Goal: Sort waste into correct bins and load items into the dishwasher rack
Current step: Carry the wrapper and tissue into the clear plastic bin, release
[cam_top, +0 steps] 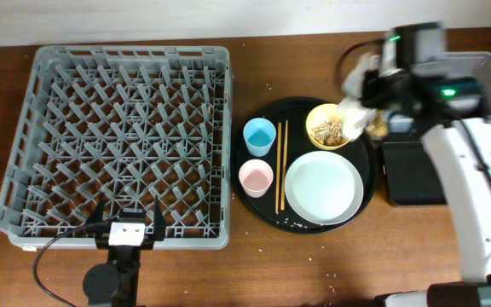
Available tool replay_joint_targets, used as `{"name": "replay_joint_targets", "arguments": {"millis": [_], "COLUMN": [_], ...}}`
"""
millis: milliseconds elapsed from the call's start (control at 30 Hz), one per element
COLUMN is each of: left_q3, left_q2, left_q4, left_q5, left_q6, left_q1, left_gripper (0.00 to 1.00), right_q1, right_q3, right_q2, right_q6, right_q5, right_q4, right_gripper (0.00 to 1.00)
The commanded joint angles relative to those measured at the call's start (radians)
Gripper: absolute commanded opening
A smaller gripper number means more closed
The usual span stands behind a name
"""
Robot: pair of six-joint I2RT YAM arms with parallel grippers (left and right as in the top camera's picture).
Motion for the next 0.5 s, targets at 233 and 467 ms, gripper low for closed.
{"name": "replay_joint_targets", "arguments": {"millis": [233,467], "left_q3": [-0.006,-0.006], "left_q2": [-0.006,-0.006], "left_q4": [-0.002,-0.002], "left_q5": [0.000,0.000], "left_q6": [0.015,0.015], "left_q1": [-0.005,-0.005], "left_gripper": [0.99,0.99], "right_q1": [-0.236,-0.229], "right_q3": [-0.010,0.013], "right_q2": [0.328,0.304], "right_q6": [0.086,0.070], "right_q5": [0.139,0.095], "right_q4": [0.392,0.455], "right_gripper": [0.13,0.98]}}
